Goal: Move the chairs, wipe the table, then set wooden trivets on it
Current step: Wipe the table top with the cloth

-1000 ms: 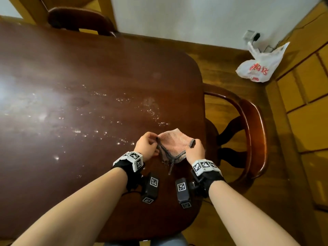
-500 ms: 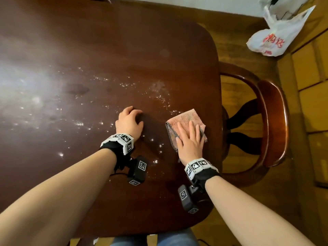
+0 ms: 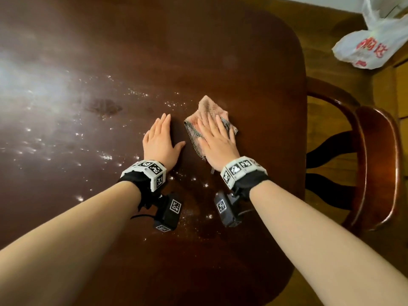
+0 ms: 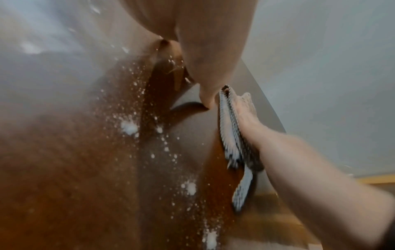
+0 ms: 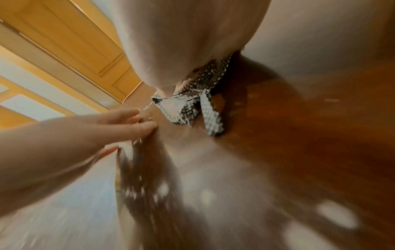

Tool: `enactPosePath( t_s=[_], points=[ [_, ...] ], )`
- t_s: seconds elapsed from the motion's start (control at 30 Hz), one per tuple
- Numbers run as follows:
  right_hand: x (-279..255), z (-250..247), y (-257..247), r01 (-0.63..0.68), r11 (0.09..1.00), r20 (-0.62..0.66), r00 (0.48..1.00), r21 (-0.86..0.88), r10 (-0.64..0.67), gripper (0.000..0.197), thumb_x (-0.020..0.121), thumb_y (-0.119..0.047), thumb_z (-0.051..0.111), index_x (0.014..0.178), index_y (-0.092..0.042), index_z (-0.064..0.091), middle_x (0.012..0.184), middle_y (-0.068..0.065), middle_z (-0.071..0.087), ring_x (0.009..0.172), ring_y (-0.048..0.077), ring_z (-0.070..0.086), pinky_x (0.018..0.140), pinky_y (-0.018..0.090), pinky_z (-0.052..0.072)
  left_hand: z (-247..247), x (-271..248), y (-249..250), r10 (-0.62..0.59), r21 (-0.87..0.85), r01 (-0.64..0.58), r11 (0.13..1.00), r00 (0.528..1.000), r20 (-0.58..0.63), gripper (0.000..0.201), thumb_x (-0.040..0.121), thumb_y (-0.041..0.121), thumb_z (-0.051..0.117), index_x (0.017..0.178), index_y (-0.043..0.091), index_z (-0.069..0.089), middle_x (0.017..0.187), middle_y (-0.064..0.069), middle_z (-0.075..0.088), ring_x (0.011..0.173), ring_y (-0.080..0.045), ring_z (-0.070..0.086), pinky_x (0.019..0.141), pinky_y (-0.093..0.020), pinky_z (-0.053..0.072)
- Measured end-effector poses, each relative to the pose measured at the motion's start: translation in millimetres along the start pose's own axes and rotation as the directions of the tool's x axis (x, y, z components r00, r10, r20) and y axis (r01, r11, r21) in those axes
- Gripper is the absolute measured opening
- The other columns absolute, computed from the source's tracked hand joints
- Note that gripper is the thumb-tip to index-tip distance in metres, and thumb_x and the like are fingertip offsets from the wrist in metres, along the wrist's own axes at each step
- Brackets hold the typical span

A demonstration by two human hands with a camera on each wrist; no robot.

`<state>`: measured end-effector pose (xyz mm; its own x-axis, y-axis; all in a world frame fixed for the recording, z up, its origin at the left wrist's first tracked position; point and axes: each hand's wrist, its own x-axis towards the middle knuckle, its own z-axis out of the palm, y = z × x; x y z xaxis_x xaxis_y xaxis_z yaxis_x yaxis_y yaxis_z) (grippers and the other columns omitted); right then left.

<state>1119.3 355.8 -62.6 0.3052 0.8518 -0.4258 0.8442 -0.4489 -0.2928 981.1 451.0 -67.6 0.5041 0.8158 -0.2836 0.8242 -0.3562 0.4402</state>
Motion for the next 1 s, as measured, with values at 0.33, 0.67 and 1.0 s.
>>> enactPosePath(
  t_s=[0.33,0.67,1.0],
  points=[
    [55,-35,25,-0.275,0.956,0.015,0.961,0.100,0.275,0.057,0.101,-0.046,0.014,0.151,-0.032,-0.010,0.159,-0.001,-0.019,0.146,0.021,-0.018,0.116,0.051,-0.010,3,7,-3,0.027,-0.084,-0.028,0.996,1.000,-0.013,0.093,0.079,0.040,0.072,0.151,0.020,0.016,0.160,0.004,0.012,0.147,-0.014,0.009,0.120,-0.038,0.011],
    [1,-20,49,-0.158,0.987,0.031,0.987,0.009,0.158,0.053,0.101,-0.045,0.016,0.147,-0.046,-0.011,0.158,-0.010,-0.021,0.145,0.016,-0.021,0.115,0.048,-0.012,-24,34,6,0.047,-0.134,-0.060,0.989,0.994,-0.103,0.080,0.074,0.038,0.077,0.142,0.025,0.036,0.152,0.000,0.026,0.140,-0.022,0.026,0.112,-0.045,0.024],
    [54,-35,41,-0.067,0.998,-0.022,0.997,-0.007,0.067,0.054,0.103,-0.038,0.020,0.149,-0.040,-0.008,0.159,-0.011,-0.016,0.147,0.016,-0.016,0.119,0.050,-0.006,-33,121,46,0.039,-0.023,-0.039,0.999,0.999,0.019,0.073,0.084,0.046,0.063,0.146,0.026,0.029,0.160,-0.001,0.010,0.148,-0.021,0.006,0.119,-0.047,0.008]
  ],
)
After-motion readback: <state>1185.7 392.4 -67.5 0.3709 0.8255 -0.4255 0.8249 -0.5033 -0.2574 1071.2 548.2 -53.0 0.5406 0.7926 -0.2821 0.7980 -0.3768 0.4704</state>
